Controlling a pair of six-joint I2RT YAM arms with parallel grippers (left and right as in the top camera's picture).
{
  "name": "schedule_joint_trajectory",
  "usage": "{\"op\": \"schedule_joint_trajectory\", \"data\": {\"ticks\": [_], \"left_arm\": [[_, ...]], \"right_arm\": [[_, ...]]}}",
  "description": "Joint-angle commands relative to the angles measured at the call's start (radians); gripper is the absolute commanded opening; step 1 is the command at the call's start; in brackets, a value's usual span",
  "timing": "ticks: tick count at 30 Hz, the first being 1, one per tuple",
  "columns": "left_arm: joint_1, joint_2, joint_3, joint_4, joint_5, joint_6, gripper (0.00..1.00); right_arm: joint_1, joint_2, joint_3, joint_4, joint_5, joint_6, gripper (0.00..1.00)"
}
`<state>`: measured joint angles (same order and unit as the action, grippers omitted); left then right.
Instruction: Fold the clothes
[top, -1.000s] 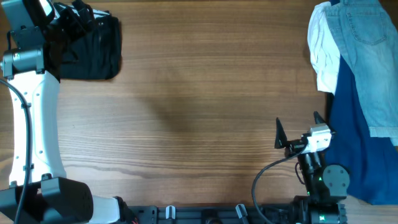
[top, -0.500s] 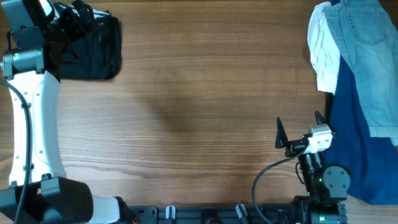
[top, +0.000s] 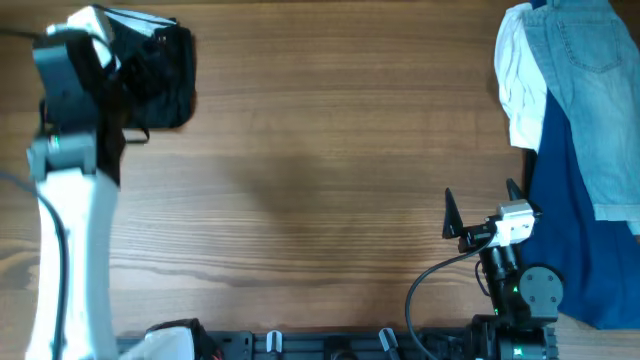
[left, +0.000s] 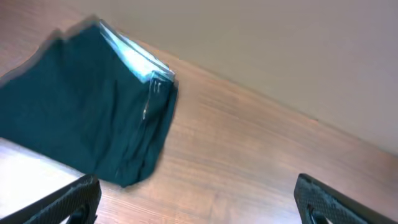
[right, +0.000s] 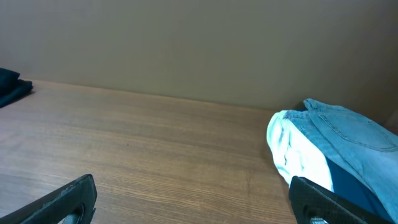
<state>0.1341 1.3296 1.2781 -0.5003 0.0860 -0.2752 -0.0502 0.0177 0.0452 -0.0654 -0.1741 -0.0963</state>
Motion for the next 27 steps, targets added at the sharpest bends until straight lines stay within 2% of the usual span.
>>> {"op": "schedule_joint_trajectory", "data": {"ticks": [1,3,5,8,10,14,18,21,23,26,27], "left_arm": [[0.001,-0.274,-0.302,0.131,-0.031,0.008,1.0],[0.001,-0.412,-0.452,0.207,-0.031,0.005,1.0],[0.001,-0.644,-0.684,0.323,-0.028,0.005,1.0],[0.001,-0.892,-0.919,0.457,-0.032,0.005,1.0],[0.001,-1.049,-1.049,0.508,-0.032,0.005,1.0],[0.001,-1.246,-1.179,0.536,-0.04,0.005,1.0],[0.001,-1.328,-1.247,0.599,-0.047,0.005,1.0],[0.0,-1.327,-1.273,0.644,-0.046,0.001,1.0],[0.0,-1.327,-1.273,0.602,-0.042,0.001,1.0],[0.0,-1.327,-1.273,0.422,-0.043,-0.002,1.0],[0.001,-1.326,-1.273,0.423,-0.042,-0.002,1.0]], "right_arm": [[0.004,-0.013,-0.006,0.002,0.021,-0.009,1.0],[0.004,-0.013,-0.006,0.002,0.021,-0.009,1.0],[0.004,-0.013,-0.006,0.002,0.021,-0.009,1.0],[0.004,-0.013,-0.006,0.002,0.021,-0.009,1.0],[0.004,-0.013,-0.006,0.002,0.021,-0.009,1.0],[0.004,-0.013,-0.006,0.002,0.021,-0.01,1.0],[0.004,-0.013,-0.006,0.002,0.021,-0.01,1.0],[0.004,-0.013,-0.006,0.002,0.021,-0.009,1.0],[0.004,-0.013,-0.006,0.002,0.021,-0.009,1.0],[0.004,-0.013,-0.006,0.002,0.021,-0.01,1.0],[0.004,-0.013,-0.006,0.002,0.021,-0.009,1.0]]}}
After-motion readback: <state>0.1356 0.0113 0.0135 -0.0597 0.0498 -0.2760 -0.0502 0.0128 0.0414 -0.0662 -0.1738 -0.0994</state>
